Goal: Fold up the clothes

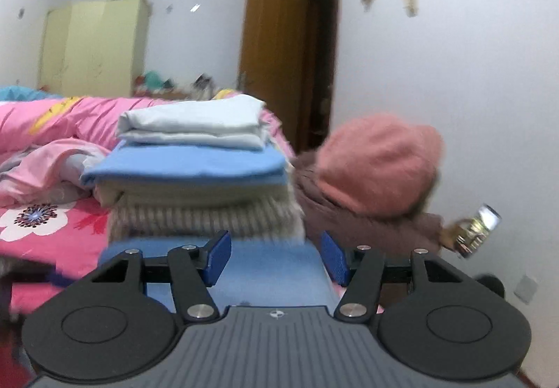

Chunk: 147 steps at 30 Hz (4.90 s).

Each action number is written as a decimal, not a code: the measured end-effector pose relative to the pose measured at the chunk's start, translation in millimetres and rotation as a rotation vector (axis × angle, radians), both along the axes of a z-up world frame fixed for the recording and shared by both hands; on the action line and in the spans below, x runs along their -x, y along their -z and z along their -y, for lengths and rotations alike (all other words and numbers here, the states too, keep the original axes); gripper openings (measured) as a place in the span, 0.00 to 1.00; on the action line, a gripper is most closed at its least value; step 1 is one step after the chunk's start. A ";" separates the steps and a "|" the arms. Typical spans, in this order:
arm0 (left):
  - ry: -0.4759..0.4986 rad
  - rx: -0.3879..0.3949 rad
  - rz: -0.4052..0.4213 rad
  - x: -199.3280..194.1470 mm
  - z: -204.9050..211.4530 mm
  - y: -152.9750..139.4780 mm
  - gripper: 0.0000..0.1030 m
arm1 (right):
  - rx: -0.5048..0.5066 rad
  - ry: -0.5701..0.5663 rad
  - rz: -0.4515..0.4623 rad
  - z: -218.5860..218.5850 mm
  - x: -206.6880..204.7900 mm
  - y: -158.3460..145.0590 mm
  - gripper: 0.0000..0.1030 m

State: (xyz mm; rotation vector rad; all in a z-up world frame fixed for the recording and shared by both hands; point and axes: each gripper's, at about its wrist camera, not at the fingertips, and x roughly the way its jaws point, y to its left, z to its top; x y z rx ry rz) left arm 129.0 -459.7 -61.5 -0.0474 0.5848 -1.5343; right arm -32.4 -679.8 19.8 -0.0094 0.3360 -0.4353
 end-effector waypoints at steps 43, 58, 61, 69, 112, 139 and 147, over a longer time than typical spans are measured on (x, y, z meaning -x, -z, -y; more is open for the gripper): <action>-0.260 -0.187 0.293 78.5 -41.0 -66.5 1.00 | -0.176 0.115 0.030 -75.5 127.6 37.4 0.21; -0.381 -0.189 0.192 192.6 -122.8 -88.2 1.00 | -0.254 0.157 -0.096 -186.8 211.7 40.3 0.77; -0.461 -0.198 0.198 205.9 -134.5 -89.4 1.00 | -0.215 0.181 -0.109 -205.5 219.6 35.9 0.94; -0.647 -0.299 0.256 237.5 -153.8 -73.4 1.00 | -0.144 0.206 -0.141 -250.1 237.9 40.7 1.00; -0.745 -0.373 0.275 258.2 -165.3 -54.4 1.00 | -0.210 0.366 -0.237 -260.9 234.7 53.2 1.00; -0.753 -0.379 0.244 252.0 -171.2 -51.3 1.00 | -0.206 0.359 -0.253 -264.9 229.4 54.3 1.00; -0.755 -0.385 0.232 252.0 -172.0 -49.2 1.00 | -0.203 0.358 -0.255 -266.9 227.2 53.3 1.00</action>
